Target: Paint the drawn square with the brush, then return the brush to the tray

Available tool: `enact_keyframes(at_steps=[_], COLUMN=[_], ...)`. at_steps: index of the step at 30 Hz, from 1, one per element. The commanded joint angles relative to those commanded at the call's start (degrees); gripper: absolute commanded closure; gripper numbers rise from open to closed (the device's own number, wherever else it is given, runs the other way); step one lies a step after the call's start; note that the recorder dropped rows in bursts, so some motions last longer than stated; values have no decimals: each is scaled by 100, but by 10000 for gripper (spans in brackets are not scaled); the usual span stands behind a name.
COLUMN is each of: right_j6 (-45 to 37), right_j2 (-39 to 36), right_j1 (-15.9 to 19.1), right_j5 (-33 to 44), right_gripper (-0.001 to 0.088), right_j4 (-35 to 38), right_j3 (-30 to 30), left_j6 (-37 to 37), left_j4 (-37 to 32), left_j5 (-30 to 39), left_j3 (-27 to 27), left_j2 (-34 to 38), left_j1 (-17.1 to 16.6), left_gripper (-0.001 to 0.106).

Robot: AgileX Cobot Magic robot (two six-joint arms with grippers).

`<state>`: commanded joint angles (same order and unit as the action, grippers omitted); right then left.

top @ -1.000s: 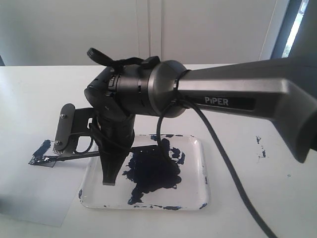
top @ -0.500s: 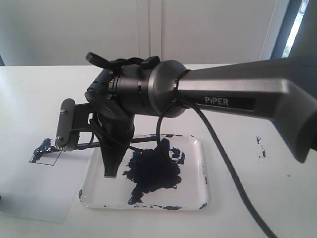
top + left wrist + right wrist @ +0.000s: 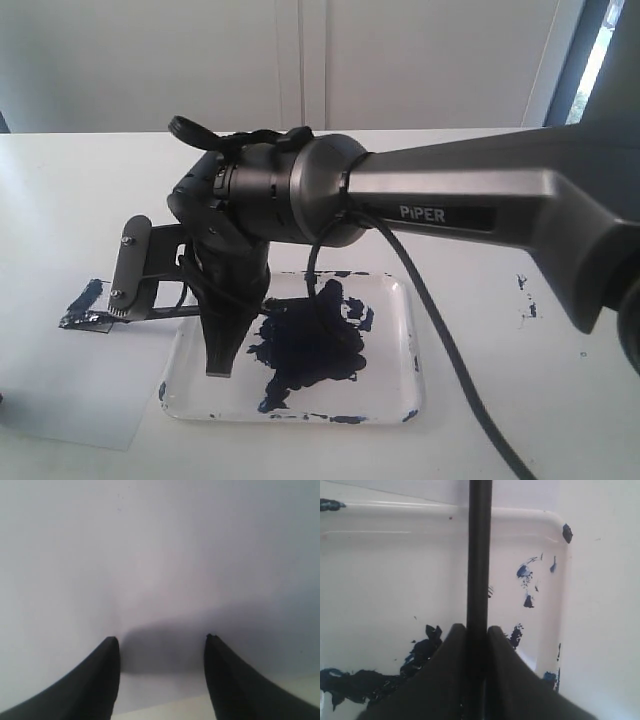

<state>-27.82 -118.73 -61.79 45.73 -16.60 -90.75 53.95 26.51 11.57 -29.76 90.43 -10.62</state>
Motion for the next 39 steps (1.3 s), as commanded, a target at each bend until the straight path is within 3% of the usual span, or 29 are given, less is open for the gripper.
enact_keyframes(at_steps=[8, 12, 17, 21, 27, 39], right_j6=[1052, 1143, 1076, 436, 104, -235], right_j2=[-12, -12, -12, 13, 48, 48], right_j1=[11, 11, 11, 0, 0, 0], right_j5=[-98, -61, 9, 298, 372, 487], right_gripper=[868, 868, 868, 868, 868, 868], right_j4=[-1076, -1240, -1135, -761, -332, -120], right_j3=[0, 0, 0, 0, 0, 0], left_j6=[0, 0, 0, -11, -21, -21], left_j4=[0, 0, 0, 0, 14, 14], left_j5=[0, 0, 0, -21, -21, -21], left_j3=[0, 0, 0, 0, 0, 0], left_j2=[0, 0, 0, 0, 0, 0], left_j1=[0, 0, 0, 0, 0, 0], left_gripper=[489, 489, 489, 489, 489, 489])
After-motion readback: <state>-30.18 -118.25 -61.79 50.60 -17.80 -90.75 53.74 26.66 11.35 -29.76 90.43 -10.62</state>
